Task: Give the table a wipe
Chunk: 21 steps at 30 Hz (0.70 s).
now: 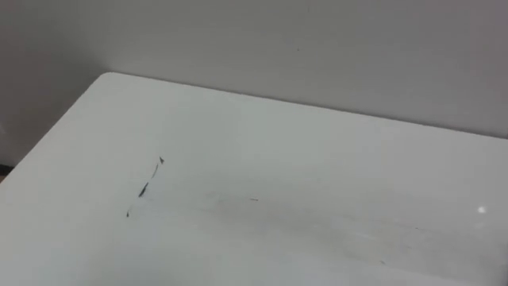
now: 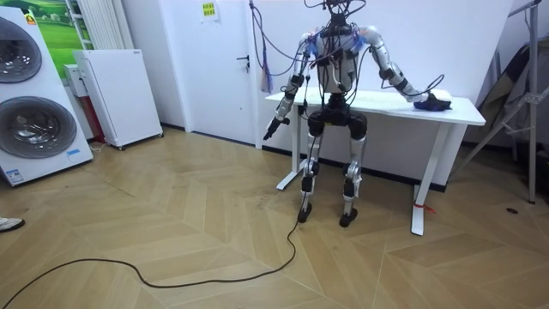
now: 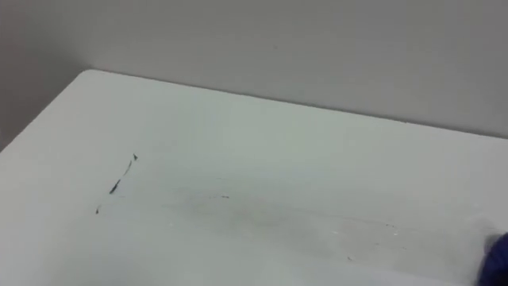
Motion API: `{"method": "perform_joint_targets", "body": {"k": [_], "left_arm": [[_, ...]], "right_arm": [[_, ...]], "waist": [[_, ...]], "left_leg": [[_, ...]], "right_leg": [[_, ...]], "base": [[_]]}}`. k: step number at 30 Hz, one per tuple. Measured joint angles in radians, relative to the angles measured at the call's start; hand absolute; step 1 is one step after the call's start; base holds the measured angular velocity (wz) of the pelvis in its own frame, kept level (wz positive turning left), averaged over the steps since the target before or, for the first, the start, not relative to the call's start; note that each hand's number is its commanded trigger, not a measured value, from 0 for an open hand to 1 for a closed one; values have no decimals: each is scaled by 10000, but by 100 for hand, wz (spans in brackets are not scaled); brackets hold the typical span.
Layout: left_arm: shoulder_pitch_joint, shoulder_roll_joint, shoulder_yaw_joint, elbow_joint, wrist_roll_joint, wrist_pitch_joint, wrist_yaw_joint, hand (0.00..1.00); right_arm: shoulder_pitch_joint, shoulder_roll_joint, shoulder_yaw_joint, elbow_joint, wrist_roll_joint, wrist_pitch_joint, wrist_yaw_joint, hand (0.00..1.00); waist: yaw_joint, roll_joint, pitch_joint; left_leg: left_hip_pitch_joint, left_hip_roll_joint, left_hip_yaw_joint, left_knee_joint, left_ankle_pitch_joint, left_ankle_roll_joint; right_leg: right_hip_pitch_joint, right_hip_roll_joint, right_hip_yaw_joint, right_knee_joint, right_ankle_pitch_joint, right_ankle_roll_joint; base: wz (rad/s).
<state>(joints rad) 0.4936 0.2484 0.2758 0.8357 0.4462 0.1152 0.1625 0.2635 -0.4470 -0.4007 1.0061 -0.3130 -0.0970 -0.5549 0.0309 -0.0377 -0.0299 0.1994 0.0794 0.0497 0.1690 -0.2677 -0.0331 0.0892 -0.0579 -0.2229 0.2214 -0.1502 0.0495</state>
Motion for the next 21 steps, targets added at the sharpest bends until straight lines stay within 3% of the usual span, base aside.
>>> {"method": "perform_joint_targets", "body": {"k": [2, 6, 9, 12, 14, 17, 19, 21], "left_arm": [[68, 8, 2, 36, 0, -106, 2, 0], [64, 1, -48, 260, -65, -126, -2, 0], [5, -80, -54, 259, -62, -143, -1, 0], [-6, -276, -243, 276, -207, -150, 3, 0], [-78, -325, -652, 278, -221, -144, -13, 0], [-347, -374, -958, 436, -202, -155, -121, 0], [-490, -372, -1124, 520, -214, -169, -205, 0], [-456, -373, -1374, 481, -205, -138, -262, 0]], "right_arm": [[647, -12, -226, 2, 294, -3, 23, 100], [773, -3, -228, -16, 242, 142, 128, 100], [523, 4, -92, -134, 170, 415, 70, 100], [188, 88, 175, -511, -461, 951, -190, 100], [-30, 127, 741, -1076, -940, 1379, -268, 100], [-284, 256, 1946, -2425, -2318, 1630, -242, 100], [-612, 463, 2724, -3232, -3296, 1628, -85, 100], [-1204, 706, 3375, -3618, -4250, 1638, 158, 100]], "waist": [[-50, -72, -42], [-5, -105, -32], [81, -99, -18], [130, -36, 42], [398, 21, 196], [979, 144, 363], [1147, 148, 434], [1449, 164, 439]], "left_leg": [[84, 8, 19, 11, -14, 10], [293, 50, 320, -5, -106, 4], [400, 50, 381, -25, -110, 3], [407, 49, 401, -26, -108, 6], [393, 56, 304, -43, -127, 31], [297, 67, 49, -45, -155, 56], [176, 64, -150, -27, -135, 30], [110, 80, -258, -20, -120, 3]], "right_leg": [[87, 11, 30, -6, 0, 0], [134, 75, 143, 14, 22, -14], [155, 91, 236, 78, 23, -16], [59, 128, 272, 100, 98, -75], [-168, 224, 248, 184, 207, -178], [-475, 356, 103, 177, 377, -356], [-584, 389, 11, 157, 377, -399], [-656, 456, 35, 129, 332, -413]], "base": [[-4], [-21], [-12], [-23], [-50], [-60], [-10], [3]]}}
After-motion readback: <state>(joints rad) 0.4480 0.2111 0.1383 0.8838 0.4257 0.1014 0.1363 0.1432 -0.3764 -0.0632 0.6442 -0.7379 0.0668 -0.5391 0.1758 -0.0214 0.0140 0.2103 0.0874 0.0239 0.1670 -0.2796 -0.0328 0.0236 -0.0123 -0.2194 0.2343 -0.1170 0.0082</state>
